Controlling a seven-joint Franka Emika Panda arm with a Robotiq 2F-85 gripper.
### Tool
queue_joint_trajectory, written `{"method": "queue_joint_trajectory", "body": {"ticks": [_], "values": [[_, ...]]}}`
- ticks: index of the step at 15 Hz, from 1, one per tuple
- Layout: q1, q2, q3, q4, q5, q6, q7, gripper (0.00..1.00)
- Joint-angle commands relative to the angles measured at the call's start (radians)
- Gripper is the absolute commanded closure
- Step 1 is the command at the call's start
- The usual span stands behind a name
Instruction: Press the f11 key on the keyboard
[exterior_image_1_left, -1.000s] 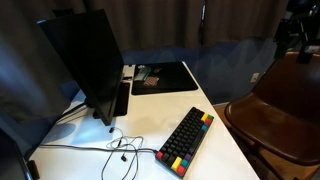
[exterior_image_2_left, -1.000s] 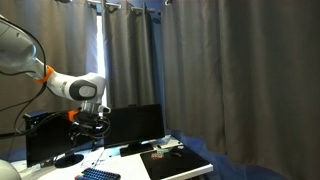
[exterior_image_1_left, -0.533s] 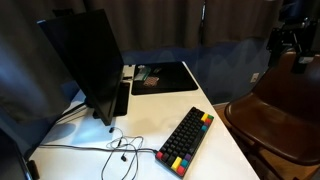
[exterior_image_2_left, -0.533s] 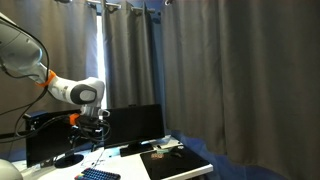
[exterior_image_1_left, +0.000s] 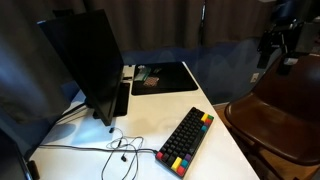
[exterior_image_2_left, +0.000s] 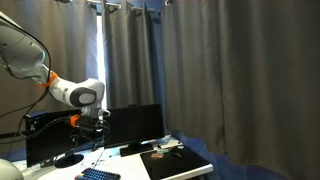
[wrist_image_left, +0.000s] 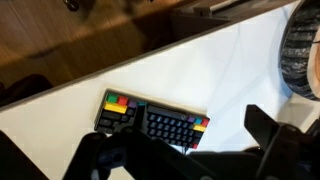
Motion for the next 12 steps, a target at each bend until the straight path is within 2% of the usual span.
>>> {"method": "queue_joint_trajectory", "body": {"ticks": [1, 3, 7, 10, 12], "values": [[0.023, 0.146, 0.044, 0.049, 0.079, 0.176, 0.023, 0.0], [0.027, 0.233, 0.071, 0.075, 0.088, 0.272, 0.043, 0.0], [0.008, 0.4, 0.126, 0.128, 0.035, 0.444, 0.099, 0.0], [-0.009, 0.514, 0.157, 0.173, -0.023, 0.534, 0.15, 0.0], [-0.025, 0.578, 0.165, 0.203, -0.103, 0.583, 0.198, 0.0]]}}
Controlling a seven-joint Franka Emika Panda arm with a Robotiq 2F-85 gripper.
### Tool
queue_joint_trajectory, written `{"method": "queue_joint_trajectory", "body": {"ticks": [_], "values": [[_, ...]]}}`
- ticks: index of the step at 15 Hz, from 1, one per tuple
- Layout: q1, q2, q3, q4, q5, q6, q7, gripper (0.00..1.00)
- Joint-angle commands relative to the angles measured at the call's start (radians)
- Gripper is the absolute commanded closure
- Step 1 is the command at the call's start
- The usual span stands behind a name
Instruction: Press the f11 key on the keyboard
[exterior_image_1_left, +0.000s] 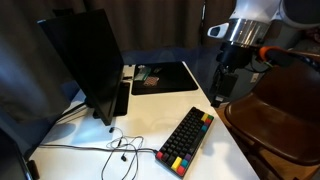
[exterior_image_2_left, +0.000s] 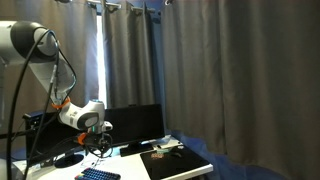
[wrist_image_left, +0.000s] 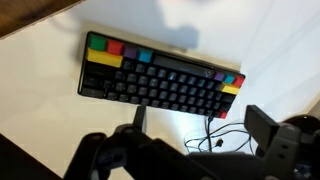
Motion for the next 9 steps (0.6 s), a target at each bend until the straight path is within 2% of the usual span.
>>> {"method": "queue_joint_trajectory", "body": {"ticks": [1, 3, 9], "values": [[-0.043, 0.034, 0.042, 0.016, -0.041, 0.024, 0.03, 0.0], [-0.058, 0.064, 0.054, 0.025, -0.054, 0.033, 0.038, 0.0], [-0.06, 0.054, 0.059, 0.025, -0.053, 0.033, 0.037, 0.0]]}}
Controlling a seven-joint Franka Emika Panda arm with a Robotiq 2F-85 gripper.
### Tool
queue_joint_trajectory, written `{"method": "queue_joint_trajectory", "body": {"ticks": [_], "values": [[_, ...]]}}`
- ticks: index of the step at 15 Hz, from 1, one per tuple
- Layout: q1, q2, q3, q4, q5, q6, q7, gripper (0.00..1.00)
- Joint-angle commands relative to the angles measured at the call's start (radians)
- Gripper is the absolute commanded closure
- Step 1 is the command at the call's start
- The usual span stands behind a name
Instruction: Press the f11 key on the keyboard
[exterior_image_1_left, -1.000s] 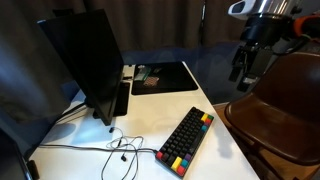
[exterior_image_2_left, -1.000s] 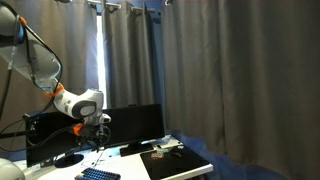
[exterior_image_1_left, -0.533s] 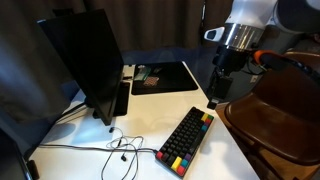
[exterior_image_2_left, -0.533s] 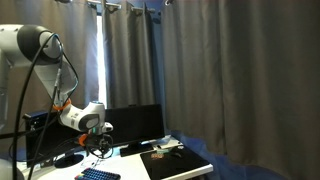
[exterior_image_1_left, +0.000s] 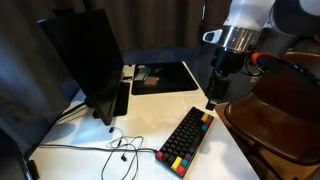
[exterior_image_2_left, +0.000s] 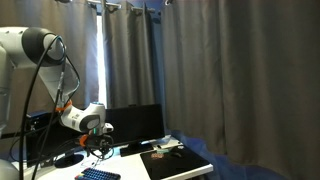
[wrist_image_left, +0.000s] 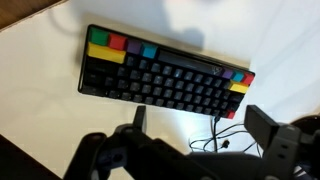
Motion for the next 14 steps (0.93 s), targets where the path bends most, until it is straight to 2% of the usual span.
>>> {"method": "queue_joint_trajectory", "body": {"ticks": [1, 10, 11, 14], "values": [[-0.032, 0.026, 0.03, 0.01, -0.04, 0.016, 0.03, 0.0], [-0.031, 0.181, -0.022, 0.106, -0.377, 0.037, 0.246, 0.0], [-0.028, 0.196, -0.026, 0.121, -0.398, 0.038, 0.26, 0.2], [-0.011, 0.241, -0.051, 0.169, -0.47, 0.037, 0.32, 0.43]]}}
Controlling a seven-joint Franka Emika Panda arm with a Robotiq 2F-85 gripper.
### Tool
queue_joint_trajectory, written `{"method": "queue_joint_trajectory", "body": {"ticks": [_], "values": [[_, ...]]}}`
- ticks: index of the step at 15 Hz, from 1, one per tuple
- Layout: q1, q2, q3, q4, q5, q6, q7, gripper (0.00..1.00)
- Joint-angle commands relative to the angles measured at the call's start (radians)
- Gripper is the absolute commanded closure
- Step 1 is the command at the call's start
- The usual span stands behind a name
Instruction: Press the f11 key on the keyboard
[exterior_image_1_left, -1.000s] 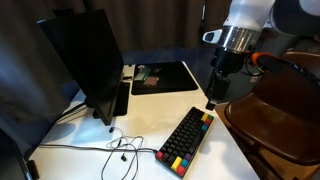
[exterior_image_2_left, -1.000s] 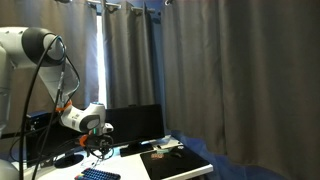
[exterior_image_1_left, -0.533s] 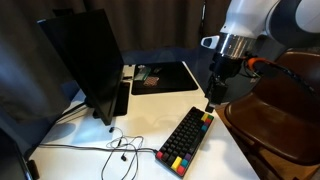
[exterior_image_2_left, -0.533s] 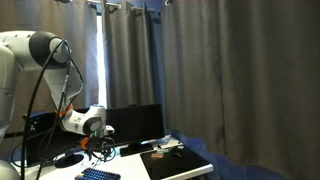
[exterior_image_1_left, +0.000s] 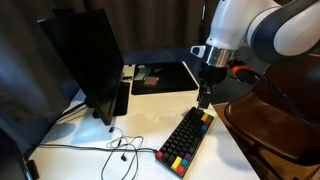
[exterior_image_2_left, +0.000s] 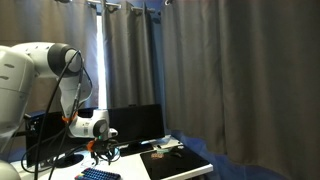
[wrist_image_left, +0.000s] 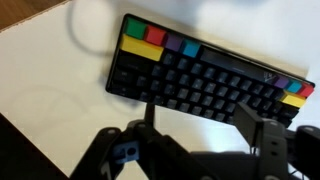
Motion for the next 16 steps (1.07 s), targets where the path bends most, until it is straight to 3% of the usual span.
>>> {"method": "queue_joint_trajectory", "body": {"ticks": [1, 8, 16], "values": [[0.027, 0.071, -0.034, 0.077, -0.093, 0.002, 0.086, 0.49], [0.063, 0.151, -0.084, 0.152, -0.163, -0.004, 0.15, 0.98], [0.076, 0.215, -0.11, 0.195, -0.157, 0.001, 0.157, 1.0]]}}
